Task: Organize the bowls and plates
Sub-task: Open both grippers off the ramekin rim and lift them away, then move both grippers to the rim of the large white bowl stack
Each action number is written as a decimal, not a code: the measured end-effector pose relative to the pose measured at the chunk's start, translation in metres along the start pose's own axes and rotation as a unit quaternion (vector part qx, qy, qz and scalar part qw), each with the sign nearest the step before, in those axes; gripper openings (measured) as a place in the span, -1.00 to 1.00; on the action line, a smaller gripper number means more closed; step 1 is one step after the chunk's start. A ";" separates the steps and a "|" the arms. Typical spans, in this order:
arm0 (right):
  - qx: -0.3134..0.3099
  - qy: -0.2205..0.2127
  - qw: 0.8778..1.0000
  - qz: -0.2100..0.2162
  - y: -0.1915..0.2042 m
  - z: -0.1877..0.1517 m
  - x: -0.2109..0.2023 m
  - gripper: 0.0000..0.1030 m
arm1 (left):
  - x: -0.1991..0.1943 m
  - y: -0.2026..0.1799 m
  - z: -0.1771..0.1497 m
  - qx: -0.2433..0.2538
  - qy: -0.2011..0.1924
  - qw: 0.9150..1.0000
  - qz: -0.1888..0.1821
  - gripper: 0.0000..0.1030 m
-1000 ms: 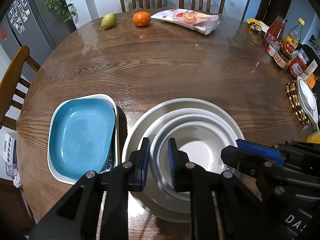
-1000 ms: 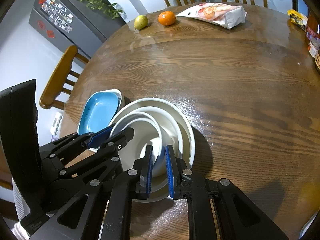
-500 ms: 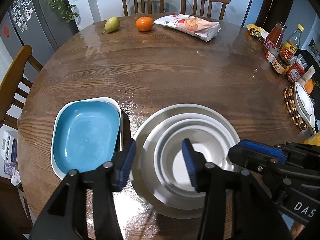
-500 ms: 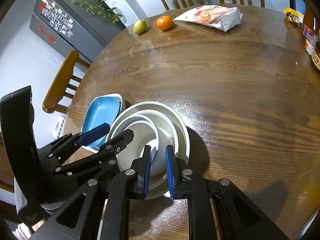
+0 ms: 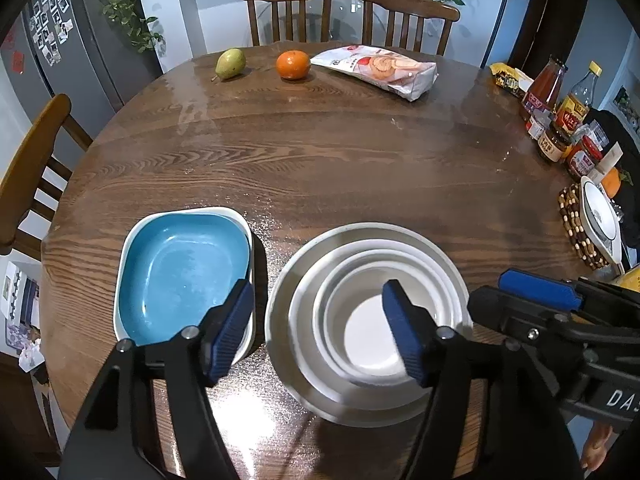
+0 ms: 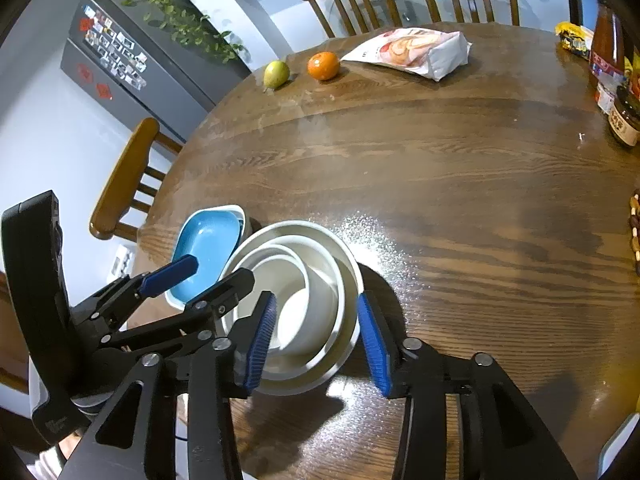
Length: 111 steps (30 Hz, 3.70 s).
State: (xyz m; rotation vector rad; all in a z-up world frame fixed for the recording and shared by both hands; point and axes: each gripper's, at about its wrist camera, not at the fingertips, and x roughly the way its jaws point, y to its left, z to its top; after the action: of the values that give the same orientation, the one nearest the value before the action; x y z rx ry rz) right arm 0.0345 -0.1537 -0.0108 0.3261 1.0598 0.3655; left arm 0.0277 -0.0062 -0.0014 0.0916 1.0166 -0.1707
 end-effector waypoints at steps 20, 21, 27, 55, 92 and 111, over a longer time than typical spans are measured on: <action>0.013 -0.004 1.000 0.020 -0.006 0.002 -0.009 0.11 | -0.011 0.027 -0.005 -0.040 0.009 0.999 -0.023 0.66; 0.013 -0.003 1.000 0.020 -0.007 0.001 -0.009 0.12 | -0.011 0.030 -0.006 -0.045 0.012 0.999 -0.024 0.67; 0.033 0.014 0.999 0.027 -0.021 -0.007 -0.004 0.23 | -0.009 0.060 -0.015 -0.084 0.031 0.996 -0.023 0.77; 0.088 0.013 0.996 0.024 -0.053 -0.014 0.012 0.14 | 0.014 0.098 -0.020 -0.161 0.113 0.973 -0.118 0.64; 0.094 0.060 0.993 0.047 -0.056 -0.017 0.041 -0.36 | 0.041 0.087 -0.011 -0.105 0.162 0.977 -0.096 0.25; 0.069 0.056 0.996 0.029 -0.042 -0.016 0.039 -0.49 | 0.051 0.061 -0.004 -0.059 0.158 0.983 -0.069 -0.21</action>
State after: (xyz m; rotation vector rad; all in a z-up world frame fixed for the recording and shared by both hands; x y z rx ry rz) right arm 0.0425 -0.1727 -0.0663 0.4648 1.1898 0.3653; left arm 0.0622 0.0491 -0.0473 -0.0629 1.3498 -0.2268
